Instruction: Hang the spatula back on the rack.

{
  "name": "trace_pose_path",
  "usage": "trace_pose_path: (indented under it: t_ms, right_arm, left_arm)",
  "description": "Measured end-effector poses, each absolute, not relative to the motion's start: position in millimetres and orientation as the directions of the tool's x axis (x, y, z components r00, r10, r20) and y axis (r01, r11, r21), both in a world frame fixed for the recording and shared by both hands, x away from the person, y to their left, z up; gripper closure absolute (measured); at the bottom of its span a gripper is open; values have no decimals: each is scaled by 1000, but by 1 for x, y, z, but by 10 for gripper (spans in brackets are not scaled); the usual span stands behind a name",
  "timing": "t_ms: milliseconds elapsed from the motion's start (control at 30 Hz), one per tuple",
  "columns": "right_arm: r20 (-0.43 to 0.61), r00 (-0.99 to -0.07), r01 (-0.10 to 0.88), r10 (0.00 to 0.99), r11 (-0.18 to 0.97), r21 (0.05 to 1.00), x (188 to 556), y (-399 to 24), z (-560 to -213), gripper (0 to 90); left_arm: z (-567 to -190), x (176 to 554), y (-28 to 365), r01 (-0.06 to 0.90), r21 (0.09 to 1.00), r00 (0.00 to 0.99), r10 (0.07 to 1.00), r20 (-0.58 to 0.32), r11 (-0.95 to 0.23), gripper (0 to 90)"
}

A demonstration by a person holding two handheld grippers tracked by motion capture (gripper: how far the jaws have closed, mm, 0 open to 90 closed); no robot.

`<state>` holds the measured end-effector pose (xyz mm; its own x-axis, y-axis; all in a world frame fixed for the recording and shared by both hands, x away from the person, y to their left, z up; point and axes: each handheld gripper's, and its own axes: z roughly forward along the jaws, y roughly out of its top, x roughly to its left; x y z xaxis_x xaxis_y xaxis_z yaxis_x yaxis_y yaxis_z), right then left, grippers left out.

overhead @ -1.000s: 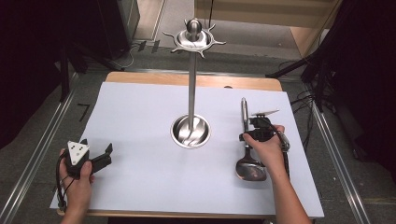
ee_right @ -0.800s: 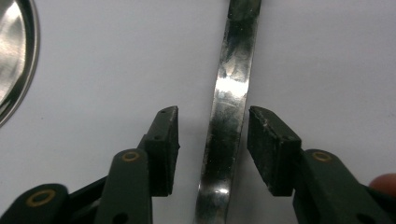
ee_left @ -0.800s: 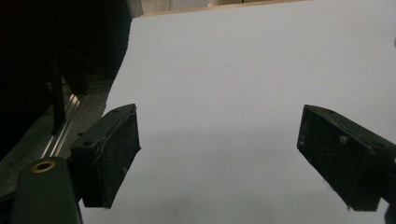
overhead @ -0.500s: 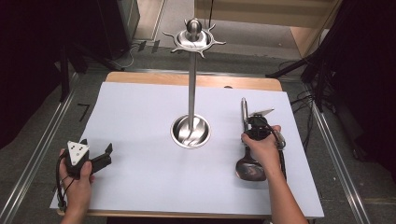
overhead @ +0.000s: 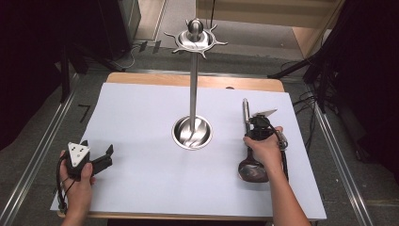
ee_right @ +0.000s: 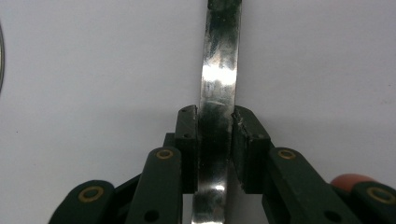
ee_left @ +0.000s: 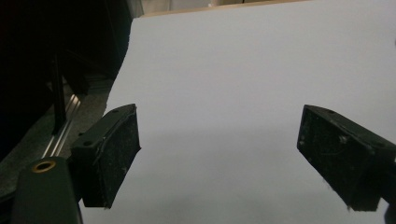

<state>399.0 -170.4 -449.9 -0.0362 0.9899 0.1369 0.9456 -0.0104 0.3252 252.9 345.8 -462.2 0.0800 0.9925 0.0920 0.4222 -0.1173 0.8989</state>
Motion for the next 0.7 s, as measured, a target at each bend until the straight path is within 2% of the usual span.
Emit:
trace_pose_path:
  t_ms: [267,700]
  right_arm:
    - [159,-25,935,987,-34,353,395,-173,-451,765]
    - [227,-61,859,972,-65,508,370,-185,-451,767]
  left_arm:
    - [-462,253,346,424,899,79,993,87,-113,139]
    - [-462,253,346,428,896,78,993,92,-117,139]
